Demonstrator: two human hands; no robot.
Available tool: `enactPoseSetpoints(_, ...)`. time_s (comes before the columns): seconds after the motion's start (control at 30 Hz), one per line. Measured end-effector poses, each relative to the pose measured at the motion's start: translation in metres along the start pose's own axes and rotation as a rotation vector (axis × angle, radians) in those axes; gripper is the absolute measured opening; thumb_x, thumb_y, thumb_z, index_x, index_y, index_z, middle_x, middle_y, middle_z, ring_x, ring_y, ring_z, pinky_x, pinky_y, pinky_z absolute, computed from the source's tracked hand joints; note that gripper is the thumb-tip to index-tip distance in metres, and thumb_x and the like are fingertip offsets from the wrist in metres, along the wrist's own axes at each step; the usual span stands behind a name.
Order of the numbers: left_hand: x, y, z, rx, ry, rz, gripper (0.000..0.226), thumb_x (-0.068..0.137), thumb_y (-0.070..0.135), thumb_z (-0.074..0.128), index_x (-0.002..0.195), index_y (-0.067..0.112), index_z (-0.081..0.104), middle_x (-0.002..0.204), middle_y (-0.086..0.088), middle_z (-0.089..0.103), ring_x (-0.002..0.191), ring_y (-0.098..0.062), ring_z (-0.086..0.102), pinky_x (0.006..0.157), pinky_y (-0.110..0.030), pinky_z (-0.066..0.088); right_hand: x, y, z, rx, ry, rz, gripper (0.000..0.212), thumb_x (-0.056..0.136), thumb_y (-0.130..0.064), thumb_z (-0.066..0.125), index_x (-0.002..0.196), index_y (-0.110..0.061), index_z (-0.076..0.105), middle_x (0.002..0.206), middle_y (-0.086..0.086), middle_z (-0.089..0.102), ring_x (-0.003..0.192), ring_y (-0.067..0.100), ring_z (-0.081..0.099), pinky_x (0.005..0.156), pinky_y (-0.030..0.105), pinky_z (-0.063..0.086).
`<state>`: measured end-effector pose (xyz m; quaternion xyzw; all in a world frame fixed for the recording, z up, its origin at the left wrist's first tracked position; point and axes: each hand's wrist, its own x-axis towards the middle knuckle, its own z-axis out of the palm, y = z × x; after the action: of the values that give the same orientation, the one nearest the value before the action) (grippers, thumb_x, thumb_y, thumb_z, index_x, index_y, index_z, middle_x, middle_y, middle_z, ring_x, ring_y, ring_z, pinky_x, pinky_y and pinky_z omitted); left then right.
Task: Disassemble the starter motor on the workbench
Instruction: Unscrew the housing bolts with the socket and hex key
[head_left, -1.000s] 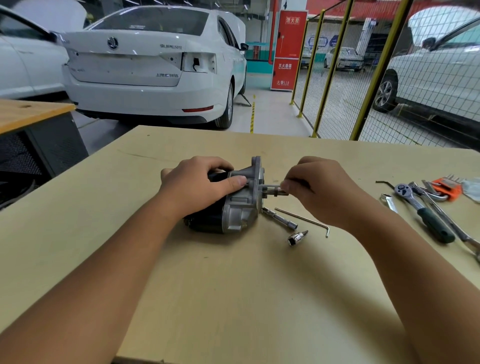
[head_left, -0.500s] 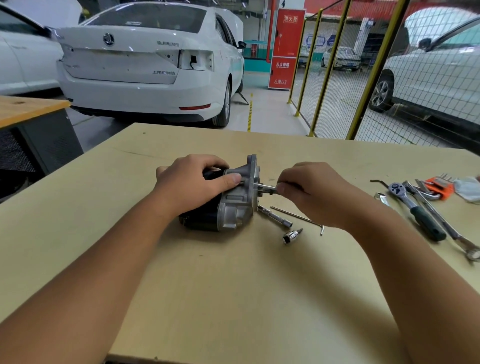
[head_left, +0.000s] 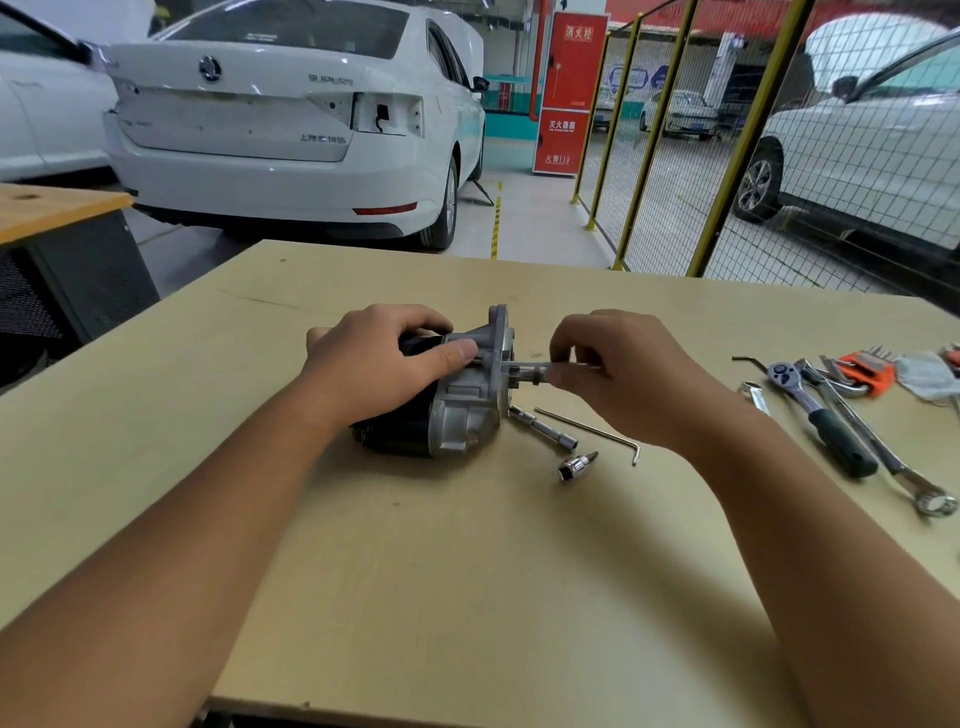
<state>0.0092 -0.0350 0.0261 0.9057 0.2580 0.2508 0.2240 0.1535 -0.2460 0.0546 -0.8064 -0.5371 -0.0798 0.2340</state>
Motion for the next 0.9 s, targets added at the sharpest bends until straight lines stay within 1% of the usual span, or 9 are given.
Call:
enactPoseSetpoints(0.1, 0.0009, -0.0002, 0.0007, 0.002, 0.003, -0.009, 0.071, 0.061, 0.095, 0.044, 0.113, 0.051, 0.067, 0.111, 0.028, 0.068, 0.109, -0.01, 0.056, 0.096, -0.043, 0.031, 0.0004, -0.0001, 0.0005, 0.027, 0.009, -0.005, 0.014, 0.098, -0.023, 0.059, 0.093, -0.02, 0.072, 0.085, -0.005, 0.052, 0.079, 0.015, 0.051, 0.069, 0.03, 0.035)
enactPoseSetpoints(0.2, 0.0006, -0.0001, 0.0008, -0.007, 0.002, -0.016, 0.077, 0.056, 0.097, 0.044, 0.113, 0.05, 0.068, 0.111, 0.026, 0.068, 0.108, -0.009, 0.055, 0.096, -0.043, 0.031, 0.0013, -0.0025, 0.0006, -0.015, 0.027, -0.025, 0.014, 0.097, -0.017, 0.061, 0.093, -0.015, 0.074, 0.089, -0.002, 0.056, 0.084, 0.021, 0.056, 0.074, 0.031, 0.042)
enactPoseSetpoints(0.37, 0.0004, -0.0005, 0.0002, -0.017, -0.003, -0.007, 0.077, 0.054, 0.096, 0.047, 0.113, 0.051, 0.068, 0.111, 0.026, 0.068, 0.106, -0.008, 0.054, 0.094, -0.041, 0.028, -0.0003, -0.0058, 0.0004, -0.123, 0.088, -0.013, 0.008, 0.092, -0.03, 0.068, 0.09, -0.025, 0.075, 0.089, -0.012, 0.059, 0.091, 0.021, 0.056, 0.082, 0.047, 0.049)
enactPoseSetpoints(0.47, 0.0001, -0.0008, 0.0002, -0.013, -0.011, -0.006, 0.076, 0.054, 0.095, 0.048, 0.113, 0.052, 0.068, 0.111, 0.026, 0.067, 0.106, -0.008, 0.054, 0.094, -0.04, 0.027, -0.0002, -0.0055, 0.0005, -0.027, 0.102, -0.01, 0.004, 0.086, -0.026, 0.076, 0.086, -0.022, 0.074, 0.086, -0.011, 0.059, 0.08, 0.015, 0.058, 0.073, 0.041, 0.052)
enactPoseSetpoints(0.53, -0.0001, -0.001, 0.0005, -0.002, -0.011, -0.003, 0.074, 0.056, 0.096, 0.046, 0.112, 0.053, 0.067, 0.11, 0.026, 0.067, 0.106, -0.008, 0.054, 0.093, -0.04, 0.026, 0.0003, -0.0037, 0.0024, -0.01, 0.088, -0.007, 0.008, 0.085, -0.028, 0.078, 0.083, -0.023, 0.071, 0.083, -0.011, 0.059, 0.075, 0.009, 0.054, 0.067, 0.035, 0.049)
enactPoseSetpoints(0.63, 0.0002, -0.0001, 0.0018, 0.017, 0.004, -0.004, 0.072, 0.059, 0.096, 0.04, 0.11, 0.053, 0.067, 0.109, 0.027, 0.068, 0.106, -0.008, 0.055, 0.093, -0.04, 0.027, 0.0007, -0.0005, 0.0062, 0.02, 0.073, -0.005, 0.009, 0.091, -0.031, 0.07, 0.084, -0.028, 0.067, 0.079, -0.011, 0.054, 0.073, 0.004, 0.049, 0.062, 0.023, 0.036)
enactPoseSetpoints(0.73, 0.0007, 0.0006, 0.0026, 0.025, 0.008, -0.009, 0.072, 0.059, 0.096, 0.04, 0.109, 0.053, 0.068, 0.108, 0.027, 0.068, 0.104, -0.008, 0.055, 0.092, -0.039, 0.026, 0.0022, 0.002, 0.0081, 0.013, 0.045, -0.014, 0.013, 0.096, -0.022, 0.063, 0.092, -0.017, 0.074, 0.082, -0.007, 0.054, 0.075, 0.005, 0.05, 0.063, 0.017, 0.033)
enactPoseSetpoints(0.83, 0.0002, -0.0001, 0.0023, 0.018, 0.015, -0.001, 0.071, 0.057, 0.096, 0.042, 0.108, 0.053, 0.068, 0.105, 0.029, 0.067, 0.102, -0.006, 0.053, 0.09, -0.038, 0.023, 0.0031, -0.0003, 0.0073, -0.018, 0.06, -0.025, 0.01, 0.093, -0.02, 0.068, 0.089, -0.015, 0.076, 0.082, -0.008, 0.055, 0.079, 0.016, 0.057, 0.069, 0.028, 0.042)
enactPoseSetpoints(0.9, 0.0003, -0.0005, 0.0021, 0.01, 0.014, 0.005, 0.072, 0.056, 0.095, 0.044, 0.109, 0.053, 0.068, 0.105, 0.029, 0.067, 0.102, -0.006, 0.052, 0.09, -0.037, 0.022, 0.0026, -0.0024, 0.0064, -0.056, 0.079, -0.014, 0.006, 0.089, -0.027, 0.073, 0.085, -0.022, 0.075, 0.082, -0.014, 0.055, 0.08, 0.016, 0.058, 0.075, 0.037, 0.048)
